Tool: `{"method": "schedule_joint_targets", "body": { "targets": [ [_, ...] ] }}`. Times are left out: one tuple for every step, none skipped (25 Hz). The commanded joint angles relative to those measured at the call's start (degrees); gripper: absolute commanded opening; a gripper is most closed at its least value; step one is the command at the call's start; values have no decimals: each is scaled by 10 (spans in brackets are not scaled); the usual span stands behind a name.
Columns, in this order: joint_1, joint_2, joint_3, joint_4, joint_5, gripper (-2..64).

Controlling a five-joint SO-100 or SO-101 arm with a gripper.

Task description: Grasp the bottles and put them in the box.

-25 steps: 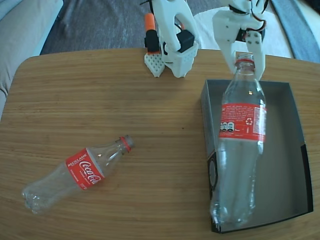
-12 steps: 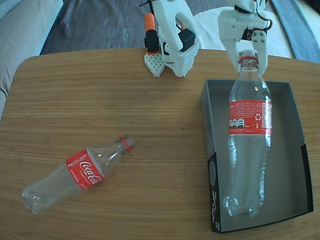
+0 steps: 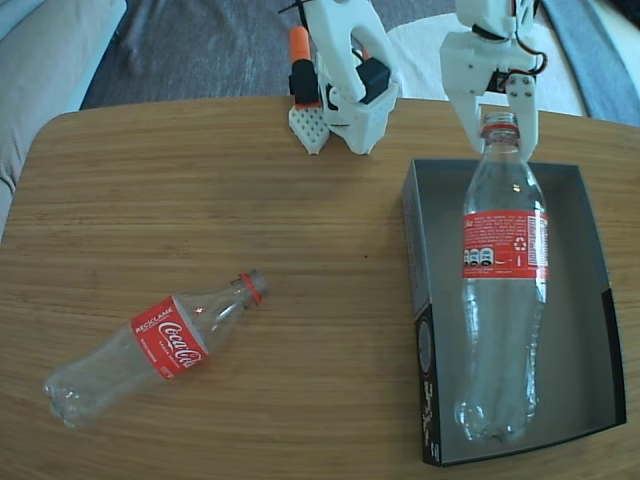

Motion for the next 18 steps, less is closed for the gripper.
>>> {"method": "schedule_joint_targets", "body": {
  "targets": [
    [-10,8,-7,-18,-3,-3],
    [-19,7,-7,-18,-3,-3],
    [-28,7,-6,-18,-3,-3],
    [-35,7,-2,-20,-3,-3],
    [-38,7,6,-25,-3,-3],
    [-39,7,13,-26,-3,-3],
    [-39,8,18,-28,-3,-3],
    [-39,8,22,-30,-3,-3],
    [-39,8,23,-30,-3,-3],
    [-39,8,24,-30,-3,-3],
    [-39,8,25,-30,-3,-3],
    [-39,8,25,-30,-3,-3],
    [-37,8,25,-30,-3,-3],
    [-36,8,28,-31,-3,-3],
    [-36,8,37,-39,-3,-3],
    [-35,9,48,-46,-3,-3],
    [-35,9,58,-51,-3,-3],
    [-34,10,65,-56,-3,-3]
  ]
}}
